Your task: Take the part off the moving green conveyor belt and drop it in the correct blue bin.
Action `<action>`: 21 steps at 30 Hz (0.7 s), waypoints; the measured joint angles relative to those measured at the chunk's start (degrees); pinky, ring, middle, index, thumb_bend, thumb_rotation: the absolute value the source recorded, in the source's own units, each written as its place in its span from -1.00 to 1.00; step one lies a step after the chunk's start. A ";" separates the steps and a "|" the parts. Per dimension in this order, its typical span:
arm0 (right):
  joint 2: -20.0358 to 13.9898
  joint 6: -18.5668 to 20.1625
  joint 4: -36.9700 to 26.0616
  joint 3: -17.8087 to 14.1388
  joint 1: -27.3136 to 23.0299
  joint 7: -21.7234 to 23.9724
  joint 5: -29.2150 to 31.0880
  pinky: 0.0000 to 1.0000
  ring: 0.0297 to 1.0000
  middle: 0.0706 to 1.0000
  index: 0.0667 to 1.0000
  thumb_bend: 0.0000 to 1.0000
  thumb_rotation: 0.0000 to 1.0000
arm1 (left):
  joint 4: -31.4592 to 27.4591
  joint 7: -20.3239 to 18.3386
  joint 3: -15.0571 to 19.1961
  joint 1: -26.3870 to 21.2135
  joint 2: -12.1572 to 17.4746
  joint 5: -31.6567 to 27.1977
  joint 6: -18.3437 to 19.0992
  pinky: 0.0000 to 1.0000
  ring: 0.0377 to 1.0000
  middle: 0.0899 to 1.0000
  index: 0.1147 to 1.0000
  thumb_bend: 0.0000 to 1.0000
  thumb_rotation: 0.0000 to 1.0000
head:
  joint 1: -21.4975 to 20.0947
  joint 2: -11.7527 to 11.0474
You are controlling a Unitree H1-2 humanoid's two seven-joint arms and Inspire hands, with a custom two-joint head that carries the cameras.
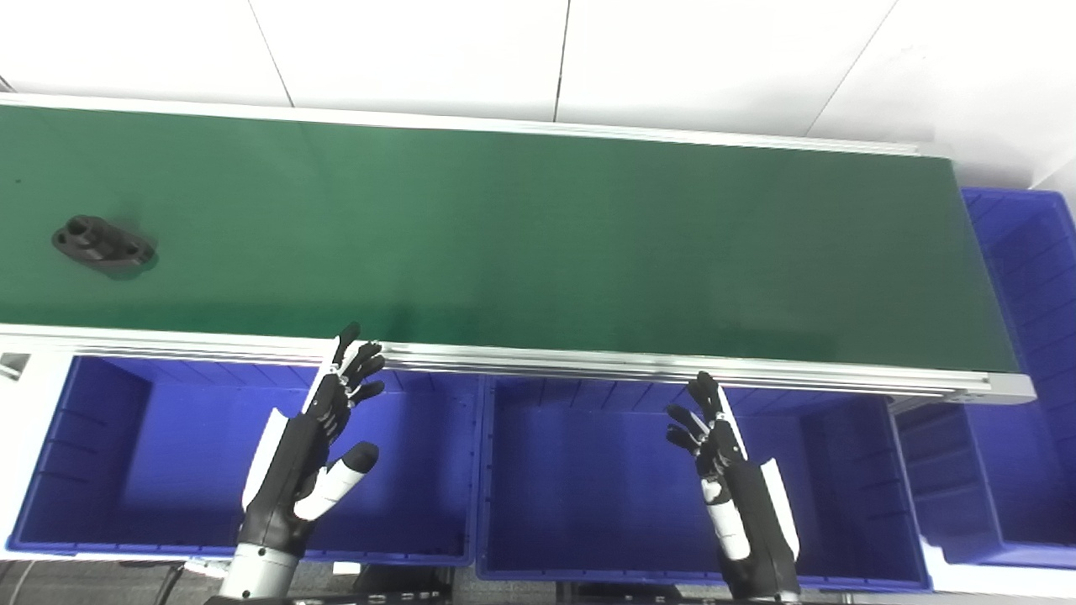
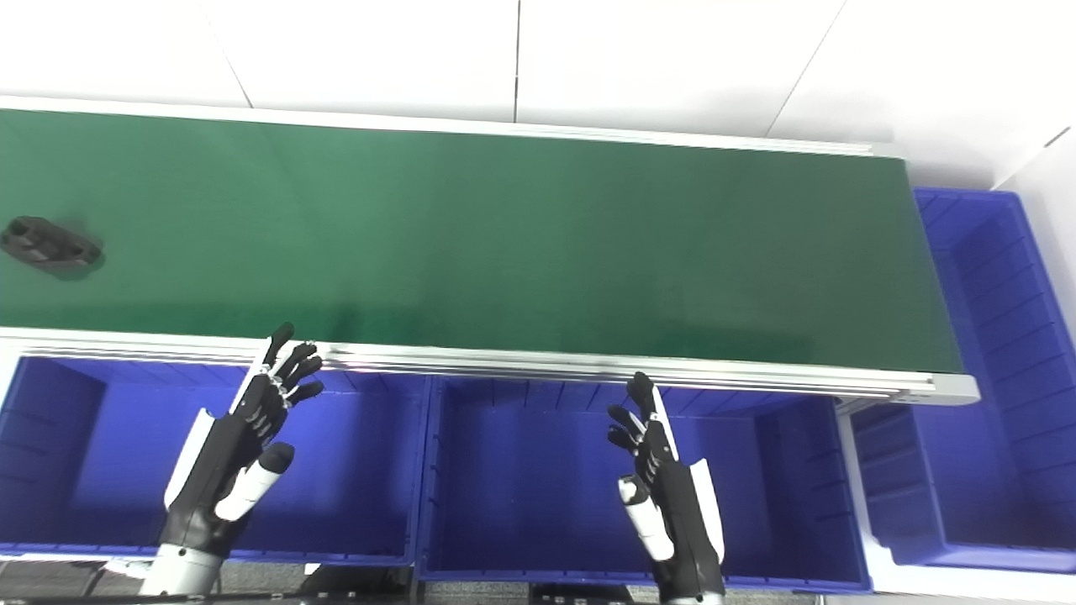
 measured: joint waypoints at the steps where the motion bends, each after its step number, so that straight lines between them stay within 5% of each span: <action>1: 0.00 0.00 0.00 0.00 0.00 0.00 -0.09 0.74 0.82 0.95 0.99 0.72 0.90 | 0.00 0.00 0.00 0.00 0.00 -0.01 -0.01 0.71 0.81 0.86 0.98 0.61 0.67 | 0.00 0.00; 10: 0.01 -4.43 0.43 -0.03 -0.07 -0.82 -2.82 0.94 0.95 0.97 0.93 0.76 0.95 | -0.10 0.00 0.02 0.04 -0.02 -0.04 0.01 0.84 0.90 0.93 0.96 0.70 0.68 | -0.09 0.18; 21: -0.04 -6.11 1.42 0.04 -0.16 -1.13 -2.96 0.93 0.95 0.97 0.92 0.76 0.95 | -0.09 -0.04 -0.01 0.04 0.02 -0.94 0.01 0.86 0.91 0.95 0.97 0.71 0.68 | -0.18 0.09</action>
